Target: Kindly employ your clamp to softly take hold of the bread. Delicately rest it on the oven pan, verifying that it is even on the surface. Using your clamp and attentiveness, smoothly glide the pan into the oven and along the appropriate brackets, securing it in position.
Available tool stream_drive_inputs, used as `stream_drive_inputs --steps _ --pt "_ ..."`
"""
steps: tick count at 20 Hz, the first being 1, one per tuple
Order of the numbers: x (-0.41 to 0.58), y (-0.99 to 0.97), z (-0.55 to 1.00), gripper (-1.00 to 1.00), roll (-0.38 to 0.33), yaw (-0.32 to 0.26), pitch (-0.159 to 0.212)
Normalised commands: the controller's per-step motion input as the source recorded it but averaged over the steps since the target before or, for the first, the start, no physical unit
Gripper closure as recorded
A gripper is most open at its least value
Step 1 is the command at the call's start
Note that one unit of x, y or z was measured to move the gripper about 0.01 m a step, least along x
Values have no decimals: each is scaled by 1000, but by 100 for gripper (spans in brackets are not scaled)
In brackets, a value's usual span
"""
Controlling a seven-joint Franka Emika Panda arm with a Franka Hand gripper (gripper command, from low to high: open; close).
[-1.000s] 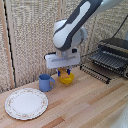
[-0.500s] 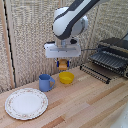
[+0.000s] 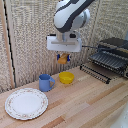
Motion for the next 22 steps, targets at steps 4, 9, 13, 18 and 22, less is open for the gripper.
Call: stream_drive_inputs --steps 4,9,13,18,22 --pt "0 -557 496 100 0 -227 99" --pt "47 -617 399 100 0 -203 63" --pt "182 -678 239 100 0 -172 5" --pt "279 -666 162 100 0 -168 0" --pt "382 -675 136 100 1 -148 0"
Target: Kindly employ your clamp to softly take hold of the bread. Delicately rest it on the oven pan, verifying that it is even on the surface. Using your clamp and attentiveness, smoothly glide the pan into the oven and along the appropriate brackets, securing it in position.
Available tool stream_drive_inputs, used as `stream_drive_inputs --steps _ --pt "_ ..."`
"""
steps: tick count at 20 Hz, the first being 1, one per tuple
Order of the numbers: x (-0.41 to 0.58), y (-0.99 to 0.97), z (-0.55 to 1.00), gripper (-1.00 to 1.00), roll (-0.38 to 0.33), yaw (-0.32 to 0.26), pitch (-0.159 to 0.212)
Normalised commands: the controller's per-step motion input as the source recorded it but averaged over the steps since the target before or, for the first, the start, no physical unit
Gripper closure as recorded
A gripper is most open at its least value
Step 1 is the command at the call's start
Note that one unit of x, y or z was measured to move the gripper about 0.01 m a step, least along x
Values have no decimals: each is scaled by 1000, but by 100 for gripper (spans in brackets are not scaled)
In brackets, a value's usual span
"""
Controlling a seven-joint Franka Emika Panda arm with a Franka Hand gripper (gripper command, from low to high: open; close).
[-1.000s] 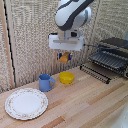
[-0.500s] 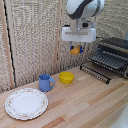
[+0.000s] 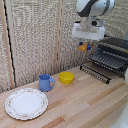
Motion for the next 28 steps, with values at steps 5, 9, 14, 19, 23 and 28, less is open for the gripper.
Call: stream_drive_inputs --steps 5,9,14,19,23,28 --pt "789 -616 93 100 20 -93 22" --pt "812 -635 116 100 17 -82 31" --pt "345 -824 421 100 36 -33 163" --pt "127 -874 496 100 36 -33 218" --pt "256 -929 203 100 60 -8 106" --pt "270 -923 38 100 66 0 50"
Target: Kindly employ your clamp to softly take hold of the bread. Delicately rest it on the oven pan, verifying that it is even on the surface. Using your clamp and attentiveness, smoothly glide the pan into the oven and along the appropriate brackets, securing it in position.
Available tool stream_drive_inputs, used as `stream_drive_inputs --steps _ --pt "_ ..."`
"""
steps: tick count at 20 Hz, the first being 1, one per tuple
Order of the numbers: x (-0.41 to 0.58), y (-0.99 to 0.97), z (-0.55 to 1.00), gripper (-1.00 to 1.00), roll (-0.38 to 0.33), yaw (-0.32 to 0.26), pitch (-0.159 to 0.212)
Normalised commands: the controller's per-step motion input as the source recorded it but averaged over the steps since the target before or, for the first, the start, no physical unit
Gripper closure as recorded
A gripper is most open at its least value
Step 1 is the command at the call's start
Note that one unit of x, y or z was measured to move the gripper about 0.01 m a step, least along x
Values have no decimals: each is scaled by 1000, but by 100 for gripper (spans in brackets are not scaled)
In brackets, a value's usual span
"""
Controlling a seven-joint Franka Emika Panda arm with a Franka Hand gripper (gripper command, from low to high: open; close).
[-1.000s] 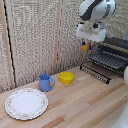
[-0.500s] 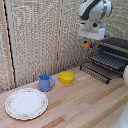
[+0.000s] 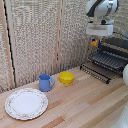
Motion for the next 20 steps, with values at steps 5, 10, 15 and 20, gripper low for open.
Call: stream_drive_inputs --steps 5,10,15,20 --pt "119 -553 -65 100 23 59 13" --pt "8 -214 -138 100 0 42 41" --pt "12 -405 -145 100 0 41 95" --pt "65 -647 -37 100 16 61 68"
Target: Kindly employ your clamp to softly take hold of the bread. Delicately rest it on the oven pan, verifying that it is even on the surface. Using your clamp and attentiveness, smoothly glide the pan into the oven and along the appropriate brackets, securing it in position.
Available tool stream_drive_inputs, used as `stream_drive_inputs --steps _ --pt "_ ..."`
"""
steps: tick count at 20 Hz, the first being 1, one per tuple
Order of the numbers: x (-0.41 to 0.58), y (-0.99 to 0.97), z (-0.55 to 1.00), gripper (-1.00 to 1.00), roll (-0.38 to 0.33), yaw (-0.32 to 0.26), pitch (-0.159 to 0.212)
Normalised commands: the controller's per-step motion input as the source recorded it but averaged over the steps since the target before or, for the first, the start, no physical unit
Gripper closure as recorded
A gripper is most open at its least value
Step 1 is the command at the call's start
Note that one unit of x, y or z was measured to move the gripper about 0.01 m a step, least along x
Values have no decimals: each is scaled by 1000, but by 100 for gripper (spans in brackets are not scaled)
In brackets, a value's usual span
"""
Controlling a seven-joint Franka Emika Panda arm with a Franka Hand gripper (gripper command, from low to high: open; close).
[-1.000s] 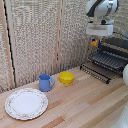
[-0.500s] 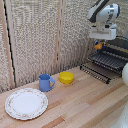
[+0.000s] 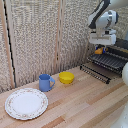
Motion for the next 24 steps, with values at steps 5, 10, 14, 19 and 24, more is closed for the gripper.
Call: stream_drive_inputs --steps 5,10,14,19,24 --pt "38 -735 0 100 36 63 63" --pt "45 -713 0 100 51 74 47" --pt "19 -462 19 100 59 71 8" --pt "10 -13 -6 -100 5 -4 -2" --pt "-43 83 265 -100 -86 -24 -51"
